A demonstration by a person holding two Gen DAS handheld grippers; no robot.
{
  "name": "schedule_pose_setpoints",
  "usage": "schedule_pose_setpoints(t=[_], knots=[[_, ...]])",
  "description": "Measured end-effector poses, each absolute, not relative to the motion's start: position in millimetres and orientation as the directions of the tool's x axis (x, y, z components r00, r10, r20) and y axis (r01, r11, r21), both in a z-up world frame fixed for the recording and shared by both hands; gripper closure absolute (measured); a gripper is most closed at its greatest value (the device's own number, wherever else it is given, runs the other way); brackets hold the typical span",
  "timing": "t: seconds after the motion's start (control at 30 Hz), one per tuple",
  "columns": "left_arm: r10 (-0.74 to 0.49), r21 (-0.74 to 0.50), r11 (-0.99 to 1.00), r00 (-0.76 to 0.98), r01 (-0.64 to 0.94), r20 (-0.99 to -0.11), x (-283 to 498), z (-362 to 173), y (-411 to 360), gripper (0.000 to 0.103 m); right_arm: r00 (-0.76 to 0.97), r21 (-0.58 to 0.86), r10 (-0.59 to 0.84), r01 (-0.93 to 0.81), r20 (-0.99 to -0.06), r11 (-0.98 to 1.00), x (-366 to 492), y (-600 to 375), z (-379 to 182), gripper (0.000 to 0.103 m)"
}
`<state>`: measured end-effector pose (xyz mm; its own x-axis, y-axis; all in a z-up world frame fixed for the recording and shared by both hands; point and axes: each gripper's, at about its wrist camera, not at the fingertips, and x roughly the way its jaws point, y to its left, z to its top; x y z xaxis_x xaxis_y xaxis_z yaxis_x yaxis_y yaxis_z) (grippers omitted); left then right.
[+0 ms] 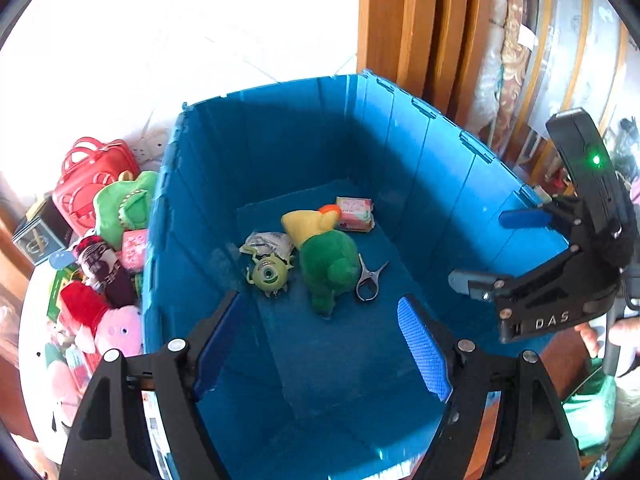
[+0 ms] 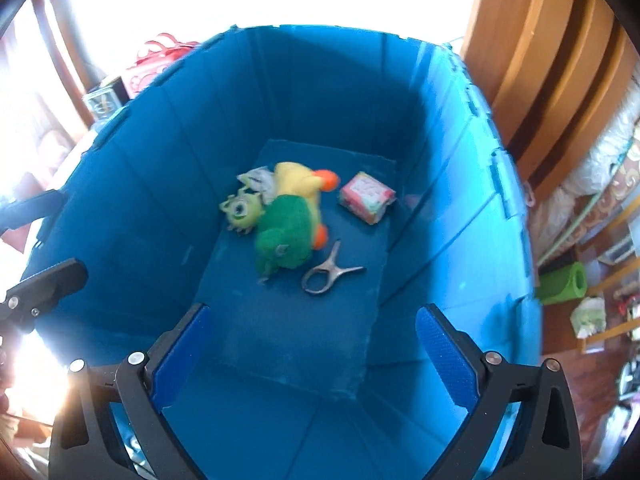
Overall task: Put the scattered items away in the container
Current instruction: 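Raise both grippers out of the bin and back to the heap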
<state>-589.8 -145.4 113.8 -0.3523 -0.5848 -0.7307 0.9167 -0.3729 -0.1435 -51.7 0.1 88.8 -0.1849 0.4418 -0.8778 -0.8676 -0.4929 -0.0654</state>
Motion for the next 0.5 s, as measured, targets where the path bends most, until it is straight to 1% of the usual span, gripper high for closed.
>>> schedule_pose_setpoints(t=[0.13, 0.27, 0.5], knots=[[-0.622, -0.132, -0.327, -0.318, 0.936, -0.716, -578.5, 109.9, -124.0, 0.024, -0.191, -0.094, 0.476, -0.854, -0.858, -0.511, -62.4, -22.0, 83.3, 0.001], [-0.693, -0.097, -0.281, -0.272, 0.955, -0.667, -557.0, 117.1, -100.2, 0.024, -0.205, -0.120, 0.522, -0.844, -0.828, -0.522, -78.9, -47.5, 88.2, 0.001], [-0.735, -0.144, -0.240, -0.277, 0.960, -0.619, -488.9, 115.1, -67.6, 0.024, -0.258, -0.127, 0.589, -0.837, -0.766, -0.533, -119.7, -101.6, 113.9, 0.000]])
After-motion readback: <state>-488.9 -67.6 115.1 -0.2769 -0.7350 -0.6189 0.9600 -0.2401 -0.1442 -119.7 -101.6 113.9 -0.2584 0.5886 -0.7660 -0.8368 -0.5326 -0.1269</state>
